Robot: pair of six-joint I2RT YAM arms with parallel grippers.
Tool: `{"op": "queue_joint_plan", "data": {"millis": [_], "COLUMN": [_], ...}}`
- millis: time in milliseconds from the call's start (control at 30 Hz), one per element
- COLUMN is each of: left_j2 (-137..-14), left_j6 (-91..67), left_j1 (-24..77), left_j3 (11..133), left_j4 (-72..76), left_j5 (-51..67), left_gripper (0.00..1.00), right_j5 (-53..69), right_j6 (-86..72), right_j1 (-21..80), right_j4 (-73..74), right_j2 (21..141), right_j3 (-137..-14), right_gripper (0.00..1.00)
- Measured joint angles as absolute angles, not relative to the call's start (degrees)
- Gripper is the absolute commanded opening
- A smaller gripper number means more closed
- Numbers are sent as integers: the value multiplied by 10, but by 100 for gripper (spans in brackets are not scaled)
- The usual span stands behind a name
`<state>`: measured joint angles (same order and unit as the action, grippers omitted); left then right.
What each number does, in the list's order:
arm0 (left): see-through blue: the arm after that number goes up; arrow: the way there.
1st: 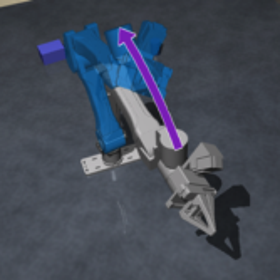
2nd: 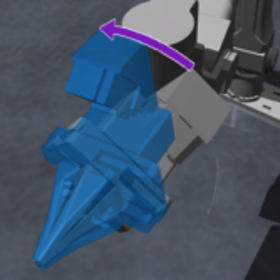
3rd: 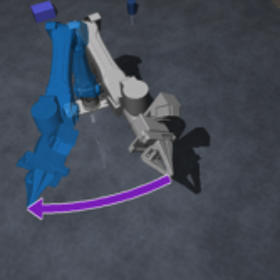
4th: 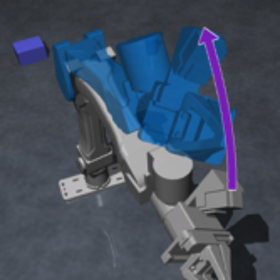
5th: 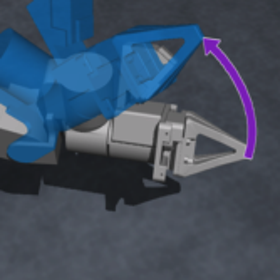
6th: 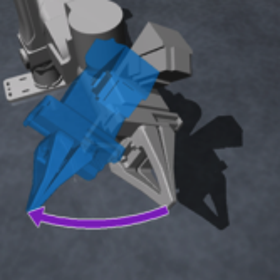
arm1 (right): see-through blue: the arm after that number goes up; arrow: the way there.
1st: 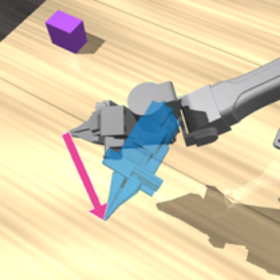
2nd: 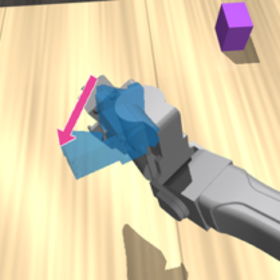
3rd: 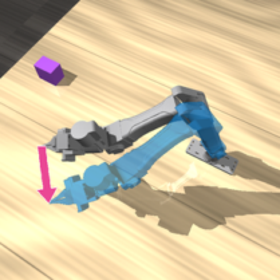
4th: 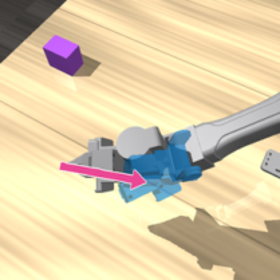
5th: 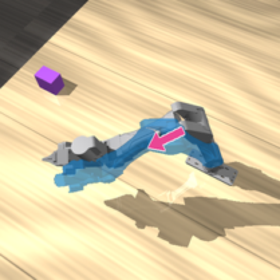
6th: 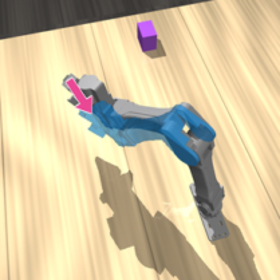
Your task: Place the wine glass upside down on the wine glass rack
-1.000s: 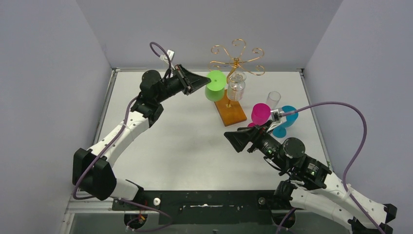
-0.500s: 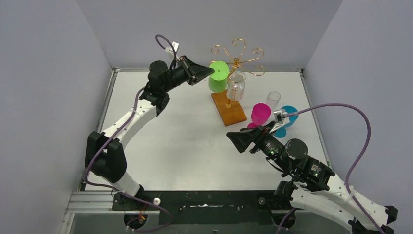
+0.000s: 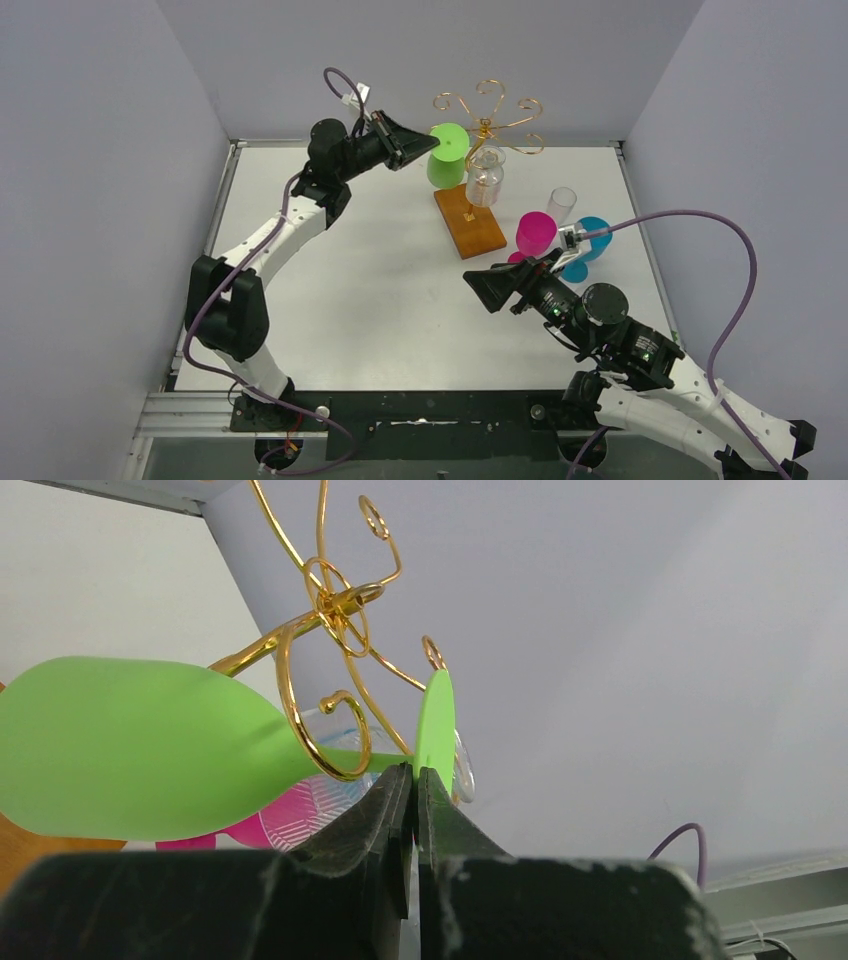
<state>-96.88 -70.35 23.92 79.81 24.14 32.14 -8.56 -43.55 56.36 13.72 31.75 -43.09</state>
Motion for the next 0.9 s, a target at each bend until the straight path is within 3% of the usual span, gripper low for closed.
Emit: {"op": "queue_joint_plan", "data": {"millis": [900], "left_j2": [-1023], "left_j6": [-718], "left_j1": [236], "left_j3": [859], "left_j4": [266], "left_j5": [312], "left_gripper": [0], "right_j5": [-86], "right_j6": [-428], "right_j1": [564], "right_j4": [134], "right_j2": [319], "right_j3": [-438], "right_gripper": [98]}}
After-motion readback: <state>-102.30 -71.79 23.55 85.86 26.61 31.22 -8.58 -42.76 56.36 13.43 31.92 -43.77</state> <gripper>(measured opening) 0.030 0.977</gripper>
